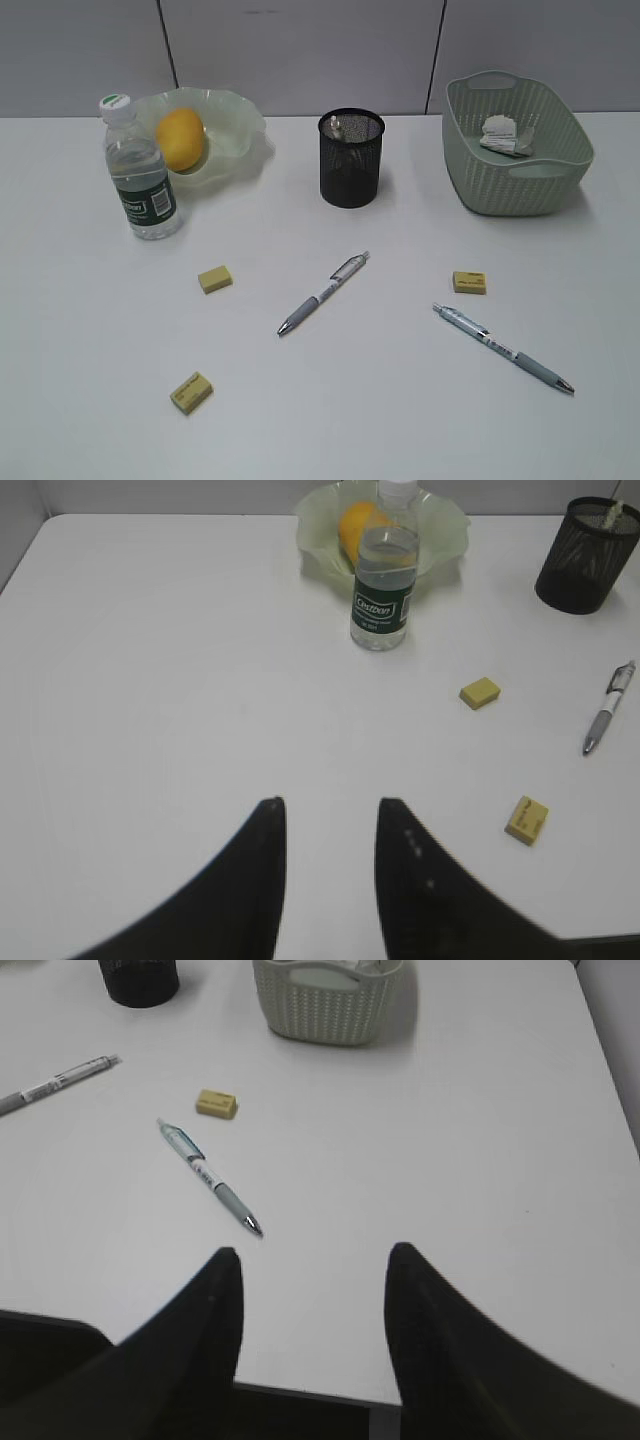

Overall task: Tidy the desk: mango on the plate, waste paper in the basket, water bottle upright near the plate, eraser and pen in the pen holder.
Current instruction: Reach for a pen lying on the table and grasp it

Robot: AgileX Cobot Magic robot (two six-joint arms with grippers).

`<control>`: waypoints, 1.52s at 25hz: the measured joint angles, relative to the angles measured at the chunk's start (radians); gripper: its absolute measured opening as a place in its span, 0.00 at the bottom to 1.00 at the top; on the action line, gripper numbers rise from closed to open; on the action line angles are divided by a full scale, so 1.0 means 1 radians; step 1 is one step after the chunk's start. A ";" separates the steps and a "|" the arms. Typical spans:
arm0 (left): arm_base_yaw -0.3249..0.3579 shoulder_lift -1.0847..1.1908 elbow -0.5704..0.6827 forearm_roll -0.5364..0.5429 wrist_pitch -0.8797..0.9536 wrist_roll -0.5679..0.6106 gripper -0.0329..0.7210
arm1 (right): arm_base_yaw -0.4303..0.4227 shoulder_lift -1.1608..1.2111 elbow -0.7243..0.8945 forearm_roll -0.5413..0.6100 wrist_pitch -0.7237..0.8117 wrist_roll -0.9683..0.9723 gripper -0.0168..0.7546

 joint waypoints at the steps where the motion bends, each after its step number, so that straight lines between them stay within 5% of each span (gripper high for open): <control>1: 0.000 0.000 0.000 -0.001 -0.001 0.000 0.36 | 0.000 -0.001 0.008 0.001 -0.010 0.000 0.51; 8: 0.000 0.010 0.001 -0.004 -0.001 0.000 0.40 | 0.000 -0.004 0.020 0.005 -0.033 -0.003 0.51; 14: 0.000 0.134 -0.051 -0.004 0.015 0.009 0.60 | 0.000 -0.004 0.020 0.006 -0.035 -0.001 0.52; 21: 0.000 0.417 -0.230 -0.019 0.094 0.052 0.73 | 0.000 -0.004 0.020 0.006 -0.036 0.001 0.82; 29: -0.011 0.846 -0.452 -0.135 0.146 0.205 0.73 | 0.000 -0.004 0.020 0.006 -0.037 0.006 0.83; 33: -0.081 1.039 -0.533 -0.130 0.145 0.220 0.73 | 0.000 -0.004 0.020 0.007 -0.037 0.007 0.75; 38: -0.259 1.244 -0.614 -0.062 0.145 0.220 0.73 | 0.000 -0.004 0.020 0.007 -0.038 0.007 0.68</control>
